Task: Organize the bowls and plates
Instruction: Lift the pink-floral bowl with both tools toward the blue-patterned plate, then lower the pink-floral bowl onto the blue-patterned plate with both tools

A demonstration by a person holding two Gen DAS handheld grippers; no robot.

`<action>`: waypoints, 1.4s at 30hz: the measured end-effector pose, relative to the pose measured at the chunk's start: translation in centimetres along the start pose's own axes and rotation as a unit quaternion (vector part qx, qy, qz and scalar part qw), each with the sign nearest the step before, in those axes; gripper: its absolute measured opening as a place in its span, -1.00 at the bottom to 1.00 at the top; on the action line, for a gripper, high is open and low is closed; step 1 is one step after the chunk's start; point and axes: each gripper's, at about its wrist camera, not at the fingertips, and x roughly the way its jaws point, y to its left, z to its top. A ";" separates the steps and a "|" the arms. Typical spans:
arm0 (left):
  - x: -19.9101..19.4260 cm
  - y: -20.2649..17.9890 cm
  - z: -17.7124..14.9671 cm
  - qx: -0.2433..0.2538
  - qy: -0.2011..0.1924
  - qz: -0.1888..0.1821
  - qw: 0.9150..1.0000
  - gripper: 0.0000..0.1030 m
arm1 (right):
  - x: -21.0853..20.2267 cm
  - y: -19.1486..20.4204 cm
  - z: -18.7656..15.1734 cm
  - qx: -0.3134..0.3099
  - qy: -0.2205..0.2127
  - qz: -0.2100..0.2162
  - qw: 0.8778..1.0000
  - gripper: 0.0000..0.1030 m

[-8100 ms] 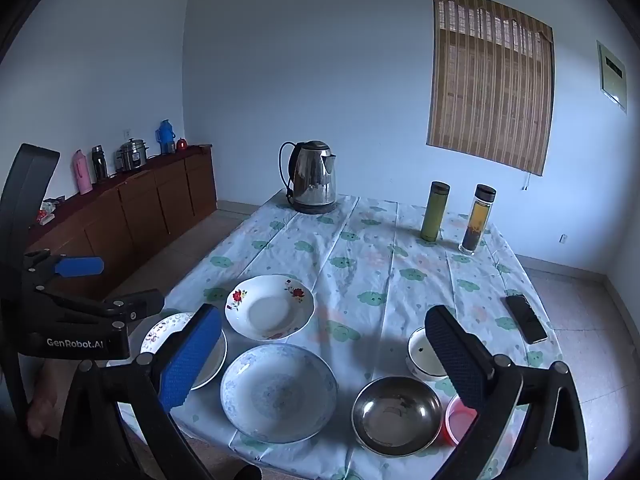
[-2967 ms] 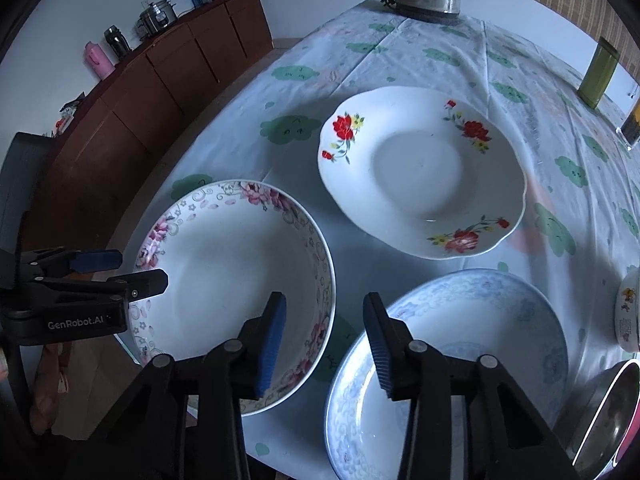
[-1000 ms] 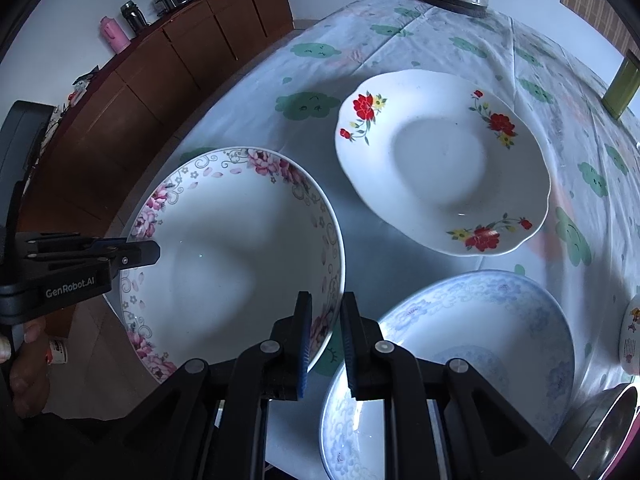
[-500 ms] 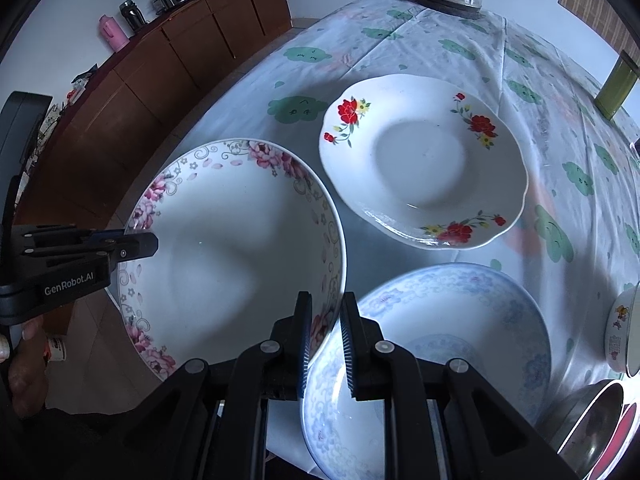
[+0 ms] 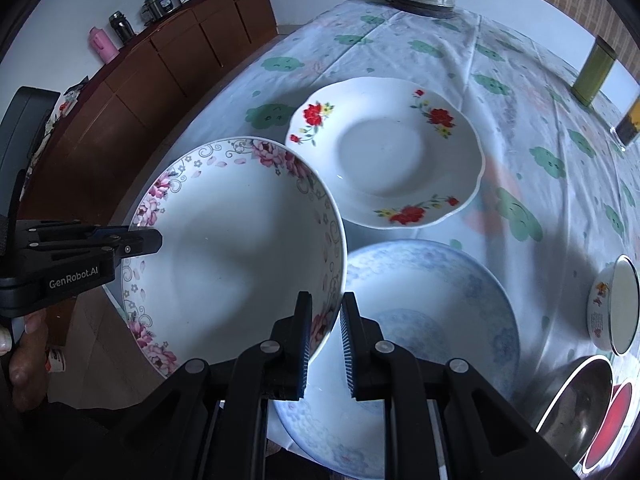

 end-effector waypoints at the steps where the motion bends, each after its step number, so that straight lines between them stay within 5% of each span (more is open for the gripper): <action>1: 0.0 -0.3 0.0 0.003 0.000 0.000 1.000 -0.72 | -0.1 -0.2 -0.1 0.001 0.000 -0.003 1.000 -0.69; 42: -0.6 -8.1 -0.2 0.073 -0.007 -0.009 0.997 -0.73 | -2.9 -5.8 -4.3 0.055 -0.009 -0.033 0.998 -0.69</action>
